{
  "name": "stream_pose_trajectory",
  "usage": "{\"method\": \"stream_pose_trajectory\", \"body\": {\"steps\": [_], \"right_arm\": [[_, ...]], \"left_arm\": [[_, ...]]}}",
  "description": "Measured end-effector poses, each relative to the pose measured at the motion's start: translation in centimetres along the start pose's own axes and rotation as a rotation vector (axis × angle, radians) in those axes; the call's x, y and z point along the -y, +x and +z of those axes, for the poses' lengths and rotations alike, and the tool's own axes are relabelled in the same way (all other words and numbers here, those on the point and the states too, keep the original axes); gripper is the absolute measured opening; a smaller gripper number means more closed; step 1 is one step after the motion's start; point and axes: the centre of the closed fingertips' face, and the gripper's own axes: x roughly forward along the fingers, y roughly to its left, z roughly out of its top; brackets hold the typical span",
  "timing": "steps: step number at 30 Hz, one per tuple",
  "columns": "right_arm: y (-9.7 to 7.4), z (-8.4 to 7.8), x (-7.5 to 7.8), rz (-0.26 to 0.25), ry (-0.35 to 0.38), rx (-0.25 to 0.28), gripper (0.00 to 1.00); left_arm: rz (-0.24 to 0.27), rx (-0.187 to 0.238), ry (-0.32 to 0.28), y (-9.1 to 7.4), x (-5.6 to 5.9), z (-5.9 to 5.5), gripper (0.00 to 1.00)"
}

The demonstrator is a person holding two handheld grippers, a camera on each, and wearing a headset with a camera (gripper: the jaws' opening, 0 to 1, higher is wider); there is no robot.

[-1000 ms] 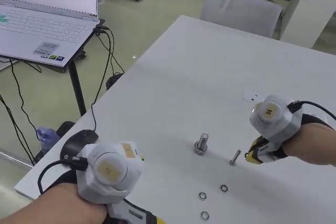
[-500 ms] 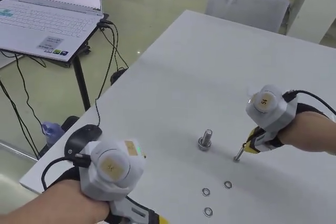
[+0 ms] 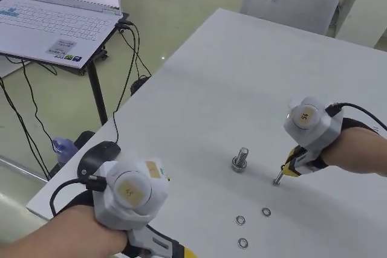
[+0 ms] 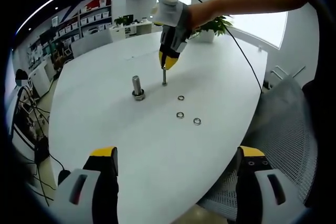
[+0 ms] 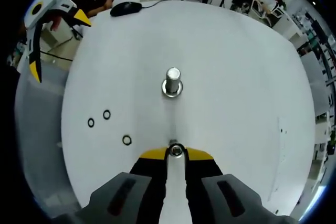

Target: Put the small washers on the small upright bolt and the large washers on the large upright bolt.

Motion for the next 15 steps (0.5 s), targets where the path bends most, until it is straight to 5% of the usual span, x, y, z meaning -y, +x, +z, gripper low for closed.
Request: {"method": "stream_pose_trajectory", "body": {"steps": [15], "right_arm": [[1.8, -0.6, 0.0, 0.014, -0.015, -0.031, 0.13]], "left_arm": [[-0.003, -0.017, -0.004, 0.2, 0.1, -0.7, 0.92]]}}
